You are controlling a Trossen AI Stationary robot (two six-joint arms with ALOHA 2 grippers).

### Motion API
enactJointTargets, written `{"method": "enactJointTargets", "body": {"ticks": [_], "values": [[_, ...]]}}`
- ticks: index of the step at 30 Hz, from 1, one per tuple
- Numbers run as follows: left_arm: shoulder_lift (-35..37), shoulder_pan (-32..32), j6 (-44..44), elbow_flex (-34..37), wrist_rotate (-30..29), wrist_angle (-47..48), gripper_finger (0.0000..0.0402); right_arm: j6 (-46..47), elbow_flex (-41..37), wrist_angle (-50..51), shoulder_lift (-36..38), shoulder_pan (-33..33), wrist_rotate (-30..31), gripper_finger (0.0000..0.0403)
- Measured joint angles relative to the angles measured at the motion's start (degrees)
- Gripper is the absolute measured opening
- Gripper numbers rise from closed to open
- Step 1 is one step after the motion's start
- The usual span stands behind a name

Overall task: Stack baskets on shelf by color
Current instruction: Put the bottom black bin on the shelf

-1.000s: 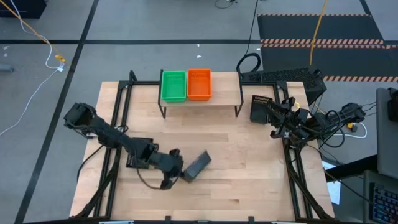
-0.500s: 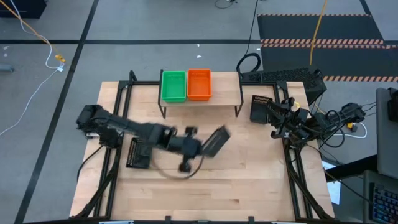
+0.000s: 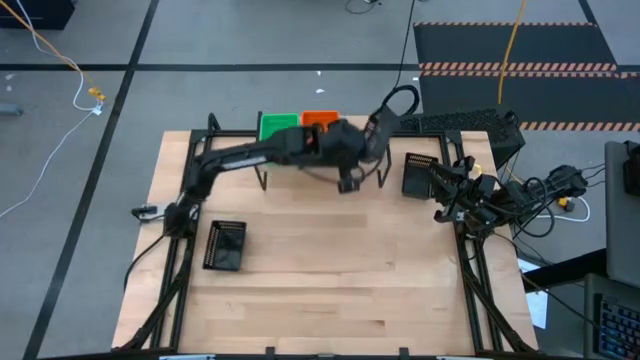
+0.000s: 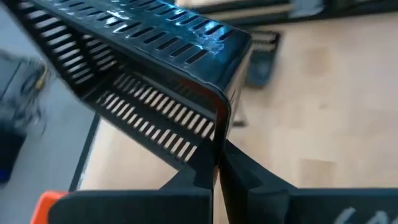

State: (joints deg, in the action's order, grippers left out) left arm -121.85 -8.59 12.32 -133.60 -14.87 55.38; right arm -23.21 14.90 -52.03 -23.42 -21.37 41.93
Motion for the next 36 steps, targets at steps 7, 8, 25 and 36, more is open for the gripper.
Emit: {"method": "enactJointTargets", "body": {"ticks": [7,8,25,36], "values": [[-2.47,-4.91,-0.40,-0.11,-0.22,1.84,0.0020,-1.60,0.00,-0.13,0.02,0.00,0.14,0.0123],[-2.57,-5.12,-0.40,-0.11,-0.22,1.91,0.0021,-1.82,0.00,-0.21,0.00,-0.02,0.15,0.0123],[-2.61,-4.27,-3.46,-0.11,0.04,4.46,0.0025,-2.68,0.00,-0.46,0.00,-0.02,0.24,0.0123],[-2.59,-4.05,-6.95,-0.11,0.03,5.02,0.0026,-1.95,0.00,-0.43,0.02,-0.02,0.24,0.0123]]}}
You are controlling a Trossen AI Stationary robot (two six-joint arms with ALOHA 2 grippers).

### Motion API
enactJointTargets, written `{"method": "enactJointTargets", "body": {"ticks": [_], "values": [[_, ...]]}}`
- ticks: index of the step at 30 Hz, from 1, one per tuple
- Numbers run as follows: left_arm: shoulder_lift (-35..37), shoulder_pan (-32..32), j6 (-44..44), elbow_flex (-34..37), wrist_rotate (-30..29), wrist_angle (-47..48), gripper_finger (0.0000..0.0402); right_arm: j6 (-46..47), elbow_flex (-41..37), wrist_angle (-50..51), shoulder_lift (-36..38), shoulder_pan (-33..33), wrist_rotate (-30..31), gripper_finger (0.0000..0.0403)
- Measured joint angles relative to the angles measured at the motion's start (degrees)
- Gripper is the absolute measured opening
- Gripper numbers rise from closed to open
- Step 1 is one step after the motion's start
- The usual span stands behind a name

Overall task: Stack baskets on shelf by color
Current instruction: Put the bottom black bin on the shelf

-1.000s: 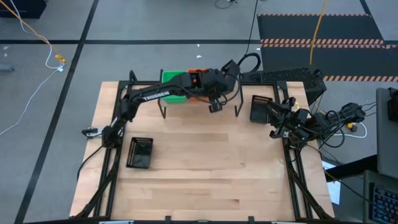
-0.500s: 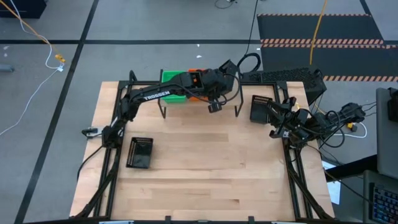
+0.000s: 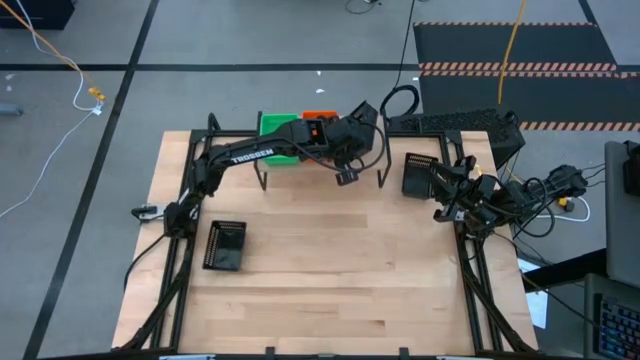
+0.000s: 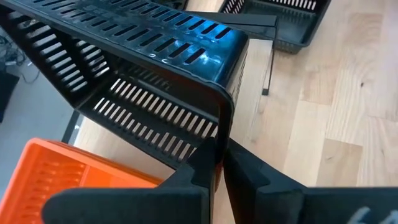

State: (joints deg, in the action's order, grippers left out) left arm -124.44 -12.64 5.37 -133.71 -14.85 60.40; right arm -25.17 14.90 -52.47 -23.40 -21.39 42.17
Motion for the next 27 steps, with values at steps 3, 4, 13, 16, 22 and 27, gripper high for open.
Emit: {"method": "enactJointTargets", "body": {"ticks": [3,4,13,16,22,27], "values": [[0.00,-0.09,-0.01,0.00,-0.01,0.02,0.0031,0.01,0.00,0.02,-0.02,0.00,0.00,0.0123],[0.00,-0.07,-0.03,0.00,-0.01,0.02,0.0035,0.02,0.00,0.01,-0.02,0.00,0.00,0.0123],[0.00,-0.01,0.15,0.00,-0.01,-0.14,0.0143,-0.02,0.00,0.02,-0.02,0.00,0.00,0.0123],[0.00,0.02,1.06,0.00,-0.02,-0.48,0.0174,0.00,0.00,0.02,-0.02,0.00,0.00,0.0123],[0.00,0.80,1.82,0.00,-0.05,-0.48,0.0207,-0.23,0.00,0.04,-0.02,0.01,0.00,0.0123],[1.05,2.44,5.48,0.11,-2.06,2.07,0.0209,-0.48,0.00,0.22,-0.02,0.00,0.02,0.0123]]}}
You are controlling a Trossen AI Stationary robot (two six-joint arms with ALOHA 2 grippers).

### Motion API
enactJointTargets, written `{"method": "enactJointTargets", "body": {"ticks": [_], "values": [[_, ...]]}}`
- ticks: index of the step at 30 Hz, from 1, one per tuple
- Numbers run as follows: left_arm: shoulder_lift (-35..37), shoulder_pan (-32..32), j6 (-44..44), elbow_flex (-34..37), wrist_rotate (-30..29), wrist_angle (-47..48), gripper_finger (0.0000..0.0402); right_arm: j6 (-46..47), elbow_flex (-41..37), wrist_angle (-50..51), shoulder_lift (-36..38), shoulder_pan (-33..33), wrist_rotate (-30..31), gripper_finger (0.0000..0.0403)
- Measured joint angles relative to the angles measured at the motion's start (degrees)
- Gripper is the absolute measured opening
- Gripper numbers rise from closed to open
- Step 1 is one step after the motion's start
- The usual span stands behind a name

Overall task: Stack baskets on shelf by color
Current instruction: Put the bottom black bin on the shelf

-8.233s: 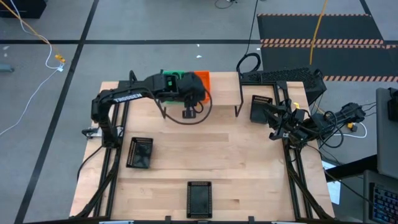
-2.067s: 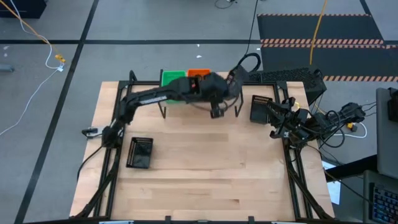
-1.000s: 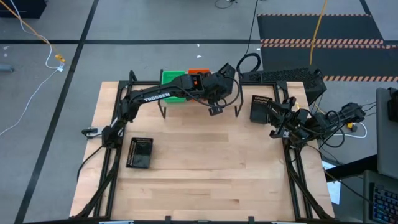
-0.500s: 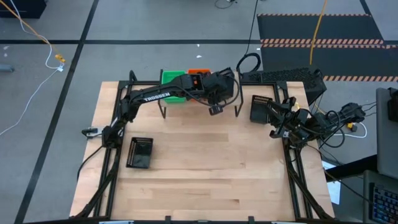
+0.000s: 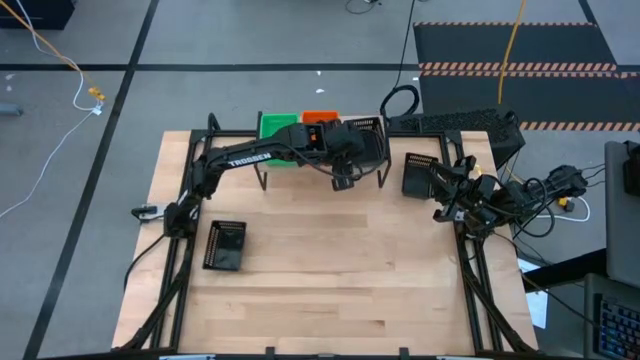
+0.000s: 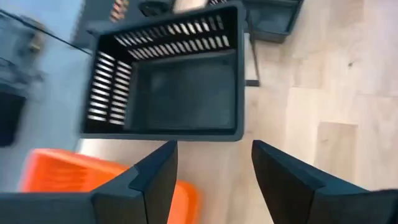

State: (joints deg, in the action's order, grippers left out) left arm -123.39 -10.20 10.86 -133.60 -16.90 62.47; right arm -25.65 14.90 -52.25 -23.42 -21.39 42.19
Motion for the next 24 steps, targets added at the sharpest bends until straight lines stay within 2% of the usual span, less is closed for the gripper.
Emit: {"method": "enactJointTargets", "body": {"ticks": [4,6,10,18,21,24], "values": [[2.32,1.56,1.66,-0.05,-5.06,0.70,0.0209,-0.12,0.02,-0.03,0.02,0.01,0.07,0.0123],[3.08,2.07,2.53,-0.07,-4.15,-0.90,0.0209,0.03,0.02,-0.07,0.01,0.00,0.04,0.0123],[2.12,2.98,5.46,-0.11,1.79,-7.31,0.0209,0.79,0.02,-0.22,0.02,0.02,-0.04,0.0123],[-5.25,3.42,12.08,-0.04,1.56,-13.46,0.0209,1.10,0.02,0.28,0.02,0.00,-0.13,0.0123],[-6.89,2.90,13.47,-0.04,-0.58,-14.50,0.0209,0.87,0.02,0.27,0.02,0.00,-0.13,0.0123],[-7.61,2.75,15.86,-0.04,-5.79,-15.71,0.0209,0.63,0.02,0.30,0.01,0.00,-0.06,0.0123]]}}
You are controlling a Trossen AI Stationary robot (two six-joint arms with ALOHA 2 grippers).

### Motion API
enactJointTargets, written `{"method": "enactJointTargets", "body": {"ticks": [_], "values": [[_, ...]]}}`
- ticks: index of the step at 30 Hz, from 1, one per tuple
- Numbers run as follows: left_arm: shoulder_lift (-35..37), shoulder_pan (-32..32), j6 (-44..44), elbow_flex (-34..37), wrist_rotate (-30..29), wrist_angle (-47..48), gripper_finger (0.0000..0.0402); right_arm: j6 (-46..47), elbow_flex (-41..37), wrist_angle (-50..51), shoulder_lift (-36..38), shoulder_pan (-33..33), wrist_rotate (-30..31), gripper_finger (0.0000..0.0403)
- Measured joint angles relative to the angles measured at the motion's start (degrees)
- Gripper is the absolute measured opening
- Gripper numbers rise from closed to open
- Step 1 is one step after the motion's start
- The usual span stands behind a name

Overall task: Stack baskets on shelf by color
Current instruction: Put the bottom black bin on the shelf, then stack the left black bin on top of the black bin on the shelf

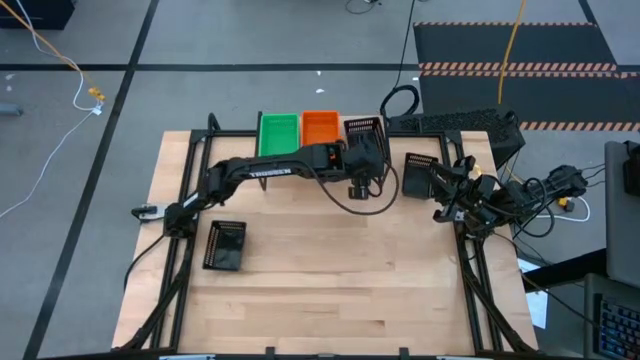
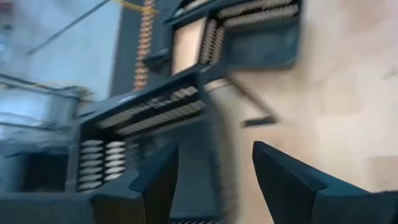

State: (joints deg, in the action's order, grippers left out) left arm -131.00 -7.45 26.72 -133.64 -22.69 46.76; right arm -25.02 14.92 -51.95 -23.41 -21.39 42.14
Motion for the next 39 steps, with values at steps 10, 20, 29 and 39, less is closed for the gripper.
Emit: {"method": "enactJointTargets", "body": {"ticks": [10,20,29,39], "values": [[0.22,-1.98,4.45,-0.02,-3.41,1.76,0.0209,-1.20,0.00,0.04,0.01,0.00,0.10,0.0123],[0.44,-3.36,1.92,-0.02,-3.53,4.05,0.0209,-1.20,0.00,0.03,0.01,0.02,0.21,0.0123],[8.24,2.45,5.93,-0.02,-10.28,11.19,0.0209,-1.22,0.00,0.05,0.01,0.00,0.23,0.0123],[19.32,10.58,-28.53,2.44,5.12,43.05,0.0209,0.67,0.00,0.18,0.01,0.00,0.06,0.0123]]}}
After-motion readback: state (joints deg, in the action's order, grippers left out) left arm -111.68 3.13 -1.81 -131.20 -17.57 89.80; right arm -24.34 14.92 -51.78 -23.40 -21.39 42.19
